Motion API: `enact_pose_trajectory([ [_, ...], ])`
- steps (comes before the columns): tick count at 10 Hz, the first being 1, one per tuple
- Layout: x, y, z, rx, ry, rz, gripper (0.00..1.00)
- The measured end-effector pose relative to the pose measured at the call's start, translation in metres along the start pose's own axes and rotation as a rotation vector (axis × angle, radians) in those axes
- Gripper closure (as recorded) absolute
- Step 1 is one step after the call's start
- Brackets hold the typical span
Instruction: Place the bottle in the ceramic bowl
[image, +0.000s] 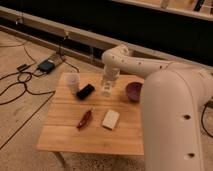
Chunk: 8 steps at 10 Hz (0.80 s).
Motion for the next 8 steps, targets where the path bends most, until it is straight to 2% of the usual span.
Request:
enact_pose_trajectory([
  [4, 0.003, -0.035, -0.016, 0.019, -0.055, 0.078, 1.00],
  [8, -0.010, -0.069, -0.016, 0.070, -0.096, 0.103, 1.00],
])
